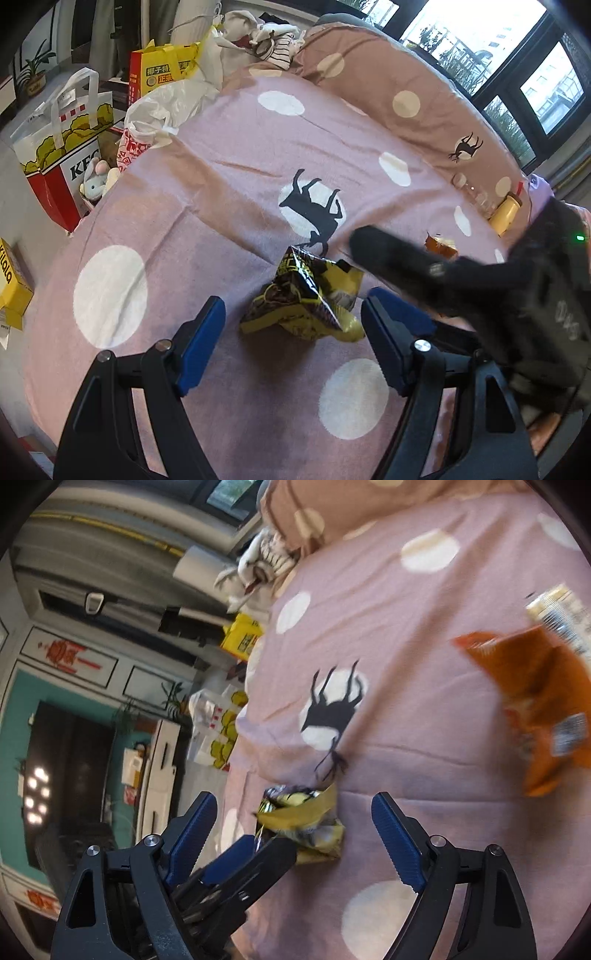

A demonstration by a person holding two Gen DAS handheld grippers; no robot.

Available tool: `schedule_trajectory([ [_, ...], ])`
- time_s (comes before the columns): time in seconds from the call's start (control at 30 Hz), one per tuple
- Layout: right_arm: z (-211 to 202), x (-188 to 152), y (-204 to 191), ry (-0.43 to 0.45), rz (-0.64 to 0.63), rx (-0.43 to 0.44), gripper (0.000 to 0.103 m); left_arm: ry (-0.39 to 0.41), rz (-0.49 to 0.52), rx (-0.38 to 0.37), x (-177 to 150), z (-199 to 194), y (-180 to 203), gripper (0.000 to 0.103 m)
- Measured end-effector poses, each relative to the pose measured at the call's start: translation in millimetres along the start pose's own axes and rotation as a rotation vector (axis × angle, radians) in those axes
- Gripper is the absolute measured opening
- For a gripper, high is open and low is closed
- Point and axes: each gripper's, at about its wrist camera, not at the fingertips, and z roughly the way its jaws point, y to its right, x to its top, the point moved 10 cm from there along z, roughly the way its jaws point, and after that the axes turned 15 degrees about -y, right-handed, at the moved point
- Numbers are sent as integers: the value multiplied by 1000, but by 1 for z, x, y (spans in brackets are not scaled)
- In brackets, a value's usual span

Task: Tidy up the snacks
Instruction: 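Grasp the crumpled yellow-and-black snack bag with the right gripper, then lift and carry the yellow-and-black bag over the green box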

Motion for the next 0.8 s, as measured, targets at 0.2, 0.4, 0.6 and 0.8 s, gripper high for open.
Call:
schedule_trajectory([
  [0.2,20,-2,5,-54,13,30,73,-82,-11,13,-7,22,-6,75],
  [0.4,28,-7,7,-70,-6,41,60,-64,45,65,-6,25,0,62],
  [0.6,14,-12,0,-31,-42,-3,54,-43,67,91,-9,19,4,53],
  [0.8,-28,-21,-4,71,-58,-9,54,17,134,72,-16,1,33,52],
])
